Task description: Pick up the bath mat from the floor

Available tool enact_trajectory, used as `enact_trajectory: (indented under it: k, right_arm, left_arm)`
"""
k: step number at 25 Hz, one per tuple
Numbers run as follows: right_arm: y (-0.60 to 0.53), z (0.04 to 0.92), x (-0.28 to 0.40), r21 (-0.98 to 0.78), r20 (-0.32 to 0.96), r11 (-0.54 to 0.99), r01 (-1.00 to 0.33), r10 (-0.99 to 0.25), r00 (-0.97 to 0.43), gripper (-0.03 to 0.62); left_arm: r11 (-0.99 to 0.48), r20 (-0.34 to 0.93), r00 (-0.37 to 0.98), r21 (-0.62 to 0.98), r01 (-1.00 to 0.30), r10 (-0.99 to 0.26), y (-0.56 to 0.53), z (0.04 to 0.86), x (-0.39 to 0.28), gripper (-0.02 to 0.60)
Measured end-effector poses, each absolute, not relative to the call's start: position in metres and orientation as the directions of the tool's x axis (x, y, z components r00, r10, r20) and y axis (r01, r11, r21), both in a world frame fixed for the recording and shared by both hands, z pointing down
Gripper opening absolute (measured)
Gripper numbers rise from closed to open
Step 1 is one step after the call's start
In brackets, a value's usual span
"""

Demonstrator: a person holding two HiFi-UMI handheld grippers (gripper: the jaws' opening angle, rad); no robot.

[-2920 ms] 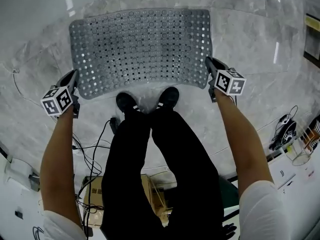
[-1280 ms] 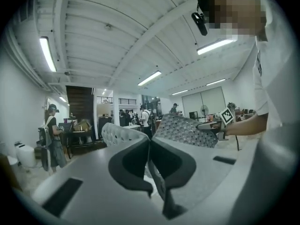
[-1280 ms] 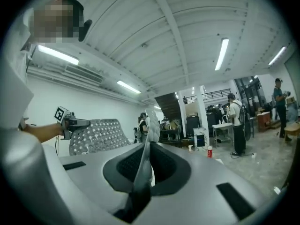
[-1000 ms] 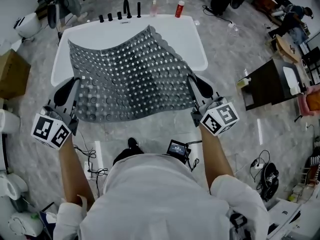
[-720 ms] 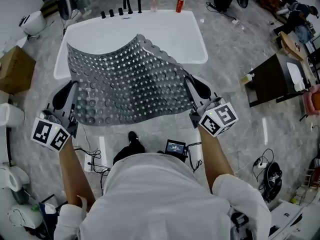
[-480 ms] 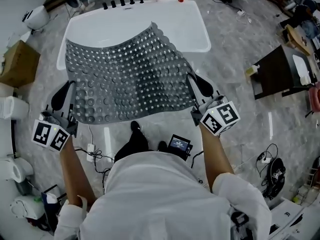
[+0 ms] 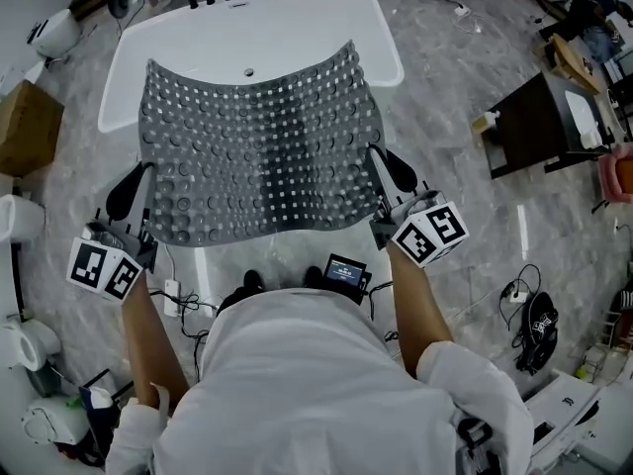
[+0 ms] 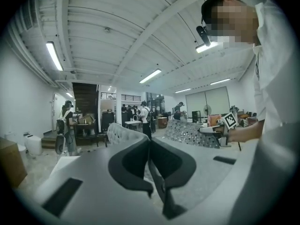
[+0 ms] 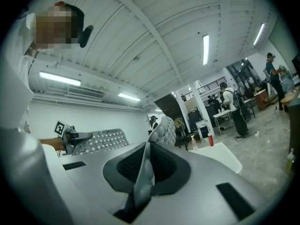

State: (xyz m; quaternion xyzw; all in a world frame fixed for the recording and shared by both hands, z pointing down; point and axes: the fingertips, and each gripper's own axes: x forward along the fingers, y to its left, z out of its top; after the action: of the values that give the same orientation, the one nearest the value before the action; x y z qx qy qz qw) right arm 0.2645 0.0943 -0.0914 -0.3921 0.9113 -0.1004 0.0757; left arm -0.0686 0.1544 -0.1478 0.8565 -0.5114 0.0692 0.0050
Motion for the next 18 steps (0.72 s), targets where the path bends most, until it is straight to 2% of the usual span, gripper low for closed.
enact_trajectory:
  k: [9,13,18]
  right_arm:
    - [0.103,-0.094,0.235,-0.264,-0.07,0.623,-0.736,-0.774,-0.63,0.04]
    - [0.108,-0.103,0.211,-0.261,-0.092,0.643,-0.72,-0.759,-0.644,0.04]
    - [0.113,-0.106,0.185,-0.234,-0.076,0.672,-0.703,-0.733,-0.676,0.04]
  left_arm:
    - [-0.484,0.101,0.477,-0.065,-0.873,-0.873,0.165,-0.142,-0.113,0.02]
    - [-0.462,0.07,0.46,-0.03,-0.886,-0.885,0.173,-0.145,-0.14,0.018]
    - [-0.465,0.092,0.463,0.006,-0.886,-0.882,0.179,-0.135,-0.151,0.018]
